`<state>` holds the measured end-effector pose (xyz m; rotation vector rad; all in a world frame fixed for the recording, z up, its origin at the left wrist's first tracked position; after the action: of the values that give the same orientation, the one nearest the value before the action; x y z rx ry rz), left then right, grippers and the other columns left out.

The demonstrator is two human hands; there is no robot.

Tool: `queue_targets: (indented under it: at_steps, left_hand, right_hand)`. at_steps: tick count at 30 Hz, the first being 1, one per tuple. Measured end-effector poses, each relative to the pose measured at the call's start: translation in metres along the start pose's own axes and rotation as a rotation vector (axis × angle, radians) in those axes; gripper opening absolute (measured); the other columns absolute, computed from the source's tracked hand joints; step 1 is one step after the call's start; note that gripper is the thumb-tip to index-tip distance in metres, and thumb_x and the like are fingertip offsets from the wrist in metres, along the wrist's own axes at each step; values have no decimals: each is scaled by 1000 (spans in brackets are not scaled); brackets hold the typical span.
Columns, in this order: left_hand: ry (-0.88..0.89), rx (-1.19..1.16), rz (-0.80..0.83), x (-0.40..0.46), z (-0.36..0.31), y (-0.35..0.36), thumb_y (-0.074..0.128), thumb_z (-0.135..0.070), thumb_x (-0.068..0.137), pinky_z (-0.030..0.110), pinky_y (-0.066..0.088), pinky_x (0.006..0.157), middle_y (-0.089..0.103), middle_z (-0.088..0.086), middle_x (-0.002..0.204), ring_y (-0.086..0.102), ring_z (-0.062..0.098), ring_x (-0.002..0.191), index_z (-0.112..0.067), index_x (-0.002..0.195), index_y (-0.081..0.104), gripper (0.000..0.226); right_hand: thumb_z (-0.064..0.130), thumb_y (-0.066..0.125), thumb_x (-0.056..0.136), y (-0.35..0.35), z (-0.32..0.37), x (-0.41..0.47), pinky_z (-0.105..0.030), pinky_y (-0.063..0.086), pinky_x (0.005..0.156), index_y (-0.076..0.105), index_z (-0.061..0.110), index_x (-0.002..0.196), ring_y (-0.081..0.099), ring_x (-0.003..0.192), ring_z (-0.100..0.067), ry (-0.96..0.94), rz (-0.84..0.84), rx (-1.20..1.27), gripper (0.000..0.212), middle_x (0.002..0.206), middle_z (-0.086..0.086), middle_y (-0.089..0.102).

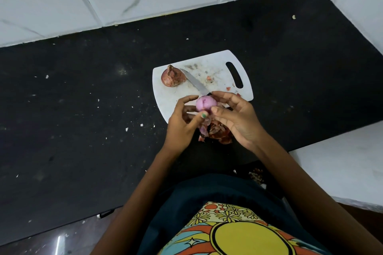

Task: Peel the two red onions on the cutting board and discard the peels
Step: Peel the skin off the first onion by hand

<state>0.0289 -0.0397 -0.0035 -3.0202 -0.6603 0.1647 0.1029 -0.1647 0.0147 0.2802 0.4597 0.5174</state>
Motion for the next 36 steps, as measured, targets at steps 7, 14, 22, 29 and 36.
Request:
queue_targets:
  at_steps: [7,14,22,29,36]
  left_hand:
    - [-162,-283,-32,2,8,-2,63,-21,82,26,58,66,75,0,84,73,17,74,-14,108,65,27]
    - [-173,-252,31,2,5,0,44,-21,99,27,58,68,75,-4,88,71,15,78,-14,112,65,26]
    - [-82,-173,120,5,-8,2,69,-3,82,34,59,79,70,-6,109,69,15,99,-19,125,57,47]
    - [-40,-143,13,7,-9,-4,82,-10,68,48,56,88,70,13,110,69,27,100,-6,116,53,57]
    - [7,-75,-22,9,-15,-4,78,-1,75,26,56,79,66,-2,112,66,9,98,-11,119,56,50]
  right_hand:
    - [-13,65,74,3,-1,-1,-32,56,87,63,8,109,66,99,-18,-18,69,-59,41,104,-5,70]
    - [3,70,67,4,0,1,-41,54,91,63,4,104,68,97,-24,2,31,29,38,95,-2,73]
    - [-2,49,91,4,-3,3,-35,58,82,60,4,117,68,97,-20,43,99,37,29,110,-10,68]
    - [6,61,90,-1,11,6,-36,57,82,65,5,109,68,95,-17,-165,-47,-301,19,99,0,71]
    - [10,76,79,17,32,-4,-27,56,80,72,4,102,66,90,-12,-604,-31,-788,24,96,-4,69]
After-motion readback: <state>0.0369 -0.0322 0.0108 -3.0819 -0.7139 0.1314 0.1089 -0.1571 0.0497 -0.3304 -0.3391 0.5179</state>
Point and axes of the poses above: each hand's wrist, its own x-axis towards the middle knuckle, its own y-axis out of the palm, z = x × y, the point moved 6 cm from there along x, towards the middle knuckle
